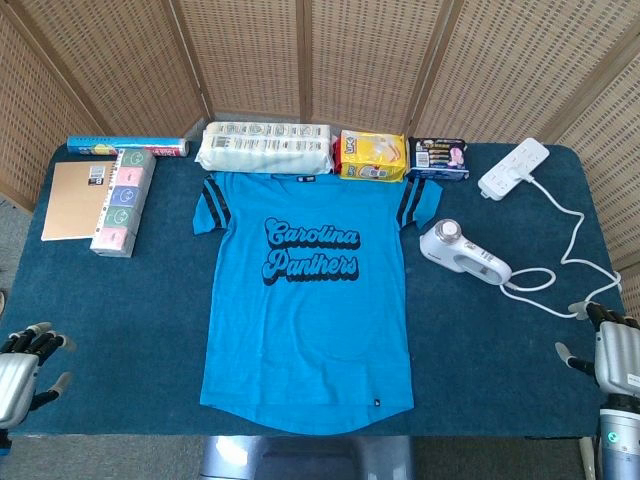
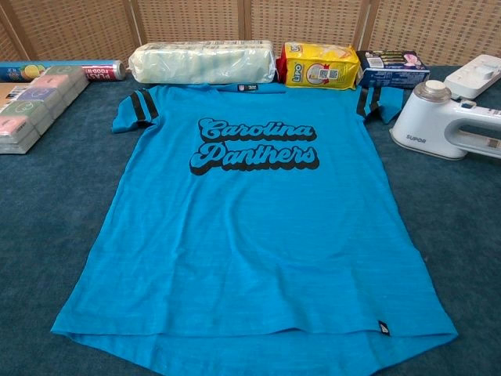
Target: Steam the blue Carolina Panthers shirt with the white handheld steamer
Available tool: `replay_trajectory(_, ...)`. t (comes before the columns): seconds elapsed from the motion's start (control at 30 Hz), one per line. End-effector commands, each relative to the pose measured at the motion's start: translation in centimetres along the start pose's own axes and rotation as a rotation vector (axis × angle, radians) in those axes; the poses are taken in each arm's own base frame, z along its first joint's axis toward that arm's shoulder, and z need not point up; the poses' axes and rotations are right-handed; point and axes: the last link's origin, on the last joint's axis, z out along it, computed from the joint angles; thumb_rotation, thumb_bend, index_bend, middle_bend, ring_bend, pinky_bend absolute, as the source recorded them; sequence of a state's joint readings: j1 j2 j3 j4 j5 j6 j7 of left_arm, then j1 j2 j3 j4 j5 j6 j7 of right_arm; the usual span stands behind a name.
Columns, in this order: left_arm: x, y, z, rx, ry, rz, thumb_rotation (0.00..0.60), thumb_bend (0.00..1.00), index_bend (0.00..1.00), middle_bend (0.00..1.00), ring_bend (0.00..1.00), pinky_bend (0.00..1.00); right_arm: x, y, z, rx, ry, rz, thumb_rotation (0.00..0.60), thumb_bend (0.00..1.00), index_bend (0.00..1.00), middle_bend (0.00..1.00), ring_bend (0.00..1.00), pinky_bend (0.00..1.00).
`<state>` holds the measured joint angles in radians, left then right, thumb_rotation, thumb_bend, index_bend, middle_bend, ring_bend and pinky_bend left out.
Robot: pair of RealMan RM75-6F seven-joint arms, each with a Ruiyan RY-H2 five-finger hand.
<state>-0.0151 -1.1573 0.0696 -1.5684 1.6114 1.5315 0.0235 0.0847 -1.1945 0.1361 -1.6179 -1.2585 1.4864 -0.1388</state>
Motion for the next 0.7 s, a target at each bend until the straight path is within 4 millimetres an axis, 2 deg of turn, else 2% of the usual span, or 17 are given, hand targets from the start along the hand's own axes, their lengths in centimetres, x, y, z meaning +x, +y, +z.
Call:
replay_trajectory(0.03, 0.0, 0.5, 0.4, -0.027, -0.016, 0.015, 0.6, 0.25, 0.41, 0.39, 0.21, 0.24, 0.0, 0.0, 0.0, 0.0, 0.0, 0.001, 0.6, 0.23, 0.36, 0.43, 0.42, 0.36)
replay_trajectory(0.33, -0.1, 3.3, 1.6, -0.138, -0.013, 0.054, 0.6, 0.25, 0.41, 0.39, 0.21, 0.23, 0.2, 0.1, -0.4, 0.002, 0.004, 0.007, 0.6, 0.23, 0.37, 0.43, 0.42, 0.36)
replay_trajectory(0.7, -2.4, 8.6, 1.9, -0.321, -0.091, 0.112, 0.6, 0.25, 0.41, 0.39, 0.21, 0.23, 0.9, 0.2, -0.8, -0.001, 0.019, 0.02, 0.6, 0.23, 0.37, 0.43, 0.42, 0.35)
